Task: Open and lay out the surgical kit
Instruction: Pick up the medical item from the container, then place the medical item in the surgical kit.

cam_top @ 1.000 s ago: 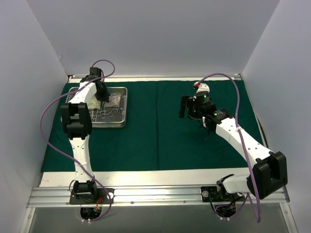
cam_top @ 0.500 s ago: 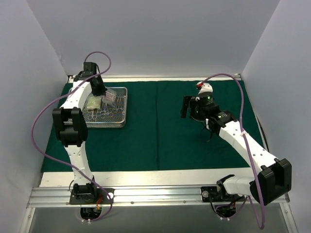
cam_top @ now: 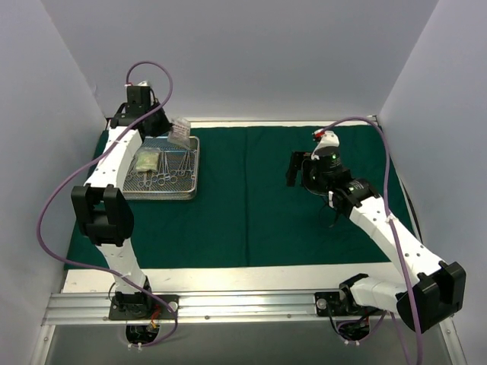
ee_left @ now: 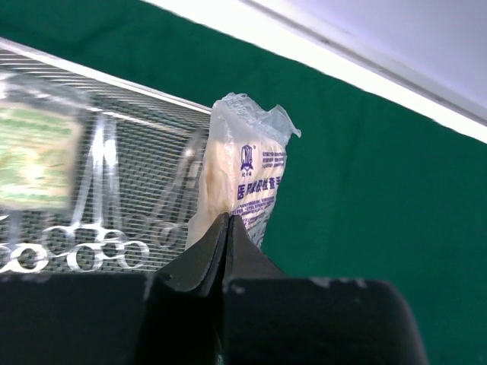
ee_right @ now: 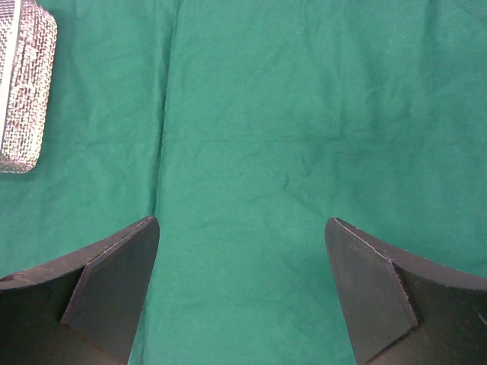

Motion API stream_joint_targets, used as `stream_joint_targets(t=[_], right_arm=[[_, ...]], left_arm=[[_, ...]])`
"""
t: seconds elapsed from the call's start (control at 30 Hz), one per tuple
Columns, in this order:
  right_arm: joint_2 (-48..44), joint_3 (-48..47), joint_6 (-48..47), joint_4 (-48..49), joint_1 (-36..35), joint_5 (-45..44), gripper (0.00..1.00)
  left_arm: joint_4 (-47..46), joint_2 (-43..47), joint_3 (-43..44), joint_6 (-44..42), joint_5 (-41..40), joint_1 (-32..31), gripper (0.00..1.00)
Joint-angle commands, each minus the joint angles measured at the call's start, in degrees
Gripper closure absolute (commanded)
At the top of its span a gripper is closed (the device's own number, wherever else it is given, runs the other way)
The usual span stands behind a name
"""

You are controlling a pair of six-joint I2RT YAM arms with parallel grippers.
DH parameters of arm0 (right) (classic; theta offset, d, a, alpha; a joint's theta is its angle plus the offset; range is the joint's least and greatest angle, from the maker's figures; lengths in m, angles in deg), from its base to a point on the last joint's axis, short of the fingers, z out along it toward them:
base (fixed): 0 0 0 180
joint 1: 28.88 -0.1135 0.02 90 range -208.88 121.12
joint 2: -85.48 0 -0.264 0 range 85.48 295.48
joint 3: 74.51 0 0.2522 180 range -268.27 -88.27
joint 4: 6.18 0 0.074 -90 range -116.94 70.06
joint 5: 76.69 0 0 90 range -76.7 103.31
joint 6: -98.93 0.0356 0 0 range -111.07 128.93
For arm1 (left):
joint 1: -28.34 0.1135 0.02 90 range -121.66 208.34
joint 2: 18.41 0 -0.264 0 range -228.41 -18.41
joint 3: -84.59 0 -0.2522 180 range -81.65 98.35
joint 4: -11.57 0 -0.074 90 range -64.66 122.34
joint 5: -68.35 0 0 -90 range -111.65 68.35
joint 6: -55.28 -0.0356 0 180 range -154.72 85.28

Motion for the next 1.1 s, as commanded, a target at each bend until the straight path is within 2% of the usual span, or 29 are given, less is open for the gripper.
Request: stream_joint_targets(t=[0.0,0.23,0.43,0.67,0.93,1.07], right_arm=[[-2.7,0.4,-0.4,-1.1,0.5,-0.4,0.14],[-4.8,1.4,0.0,-2.3,0.5,-0.4,0.14],[-6.8,2.0,0.5,-3.8,0.5,-0.9,0.14],[-7.9,2.7,0.9,-5.2,0.5,-1.4,0.14],[-8.8,3.5,1.3,-6.5,0.5,-1.8,0.14],[-8.9,3.5,1.5,-6.7,0.5,-2.0,0.14]], left_arm=[[-6.2,3.2,-1.0,5.5,3.7,-4.1,0.98],[-11.7,-2.3,1.0,10.2,5.0,-12.2,0.98],[-18.2,-9.9,2.4,15.1,6.7,-15.9,0.98],[-26.0,-18.3,3.2,18.2,8.7,-17.5,0.98],[-27.6,-24.2,3.7,18.5,6.6,-18.0,0.97],[-28.8,-25.1,3.0,18.9,6.1,-18.0,0.93]])
